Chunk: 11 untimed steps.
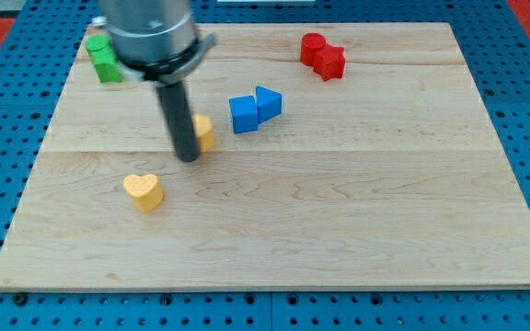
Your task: Slide the red circle along with the red star a bit right
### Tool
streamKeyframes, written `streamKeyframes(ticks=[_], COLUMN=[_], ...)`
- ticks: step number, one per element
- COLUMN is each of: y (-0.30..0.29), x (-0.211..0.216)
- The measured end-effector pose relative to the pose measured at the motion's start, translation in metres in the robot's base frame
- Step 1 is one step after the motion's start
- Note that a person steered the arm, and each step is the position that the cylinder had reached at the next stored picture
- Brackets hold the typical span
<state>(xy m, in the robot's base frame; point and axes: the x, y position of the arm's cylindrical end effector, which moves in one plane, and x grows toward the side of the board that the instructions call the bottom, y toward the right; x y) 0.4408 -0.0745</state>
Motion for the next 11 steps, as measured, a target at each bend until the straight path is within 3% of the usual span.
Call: streamKeyframes(ticks=[1,2,3,4,5,6,7,8,10,11], y=[0.035,0.001,-0.070,-0.088,-0.016,0.032,0.053,0.100,0.128,0.190], x=[-0.006,0.002,0.007,-0.040,-0.103,-0.136,-0.177,-0.191,-0.203,-0.202])
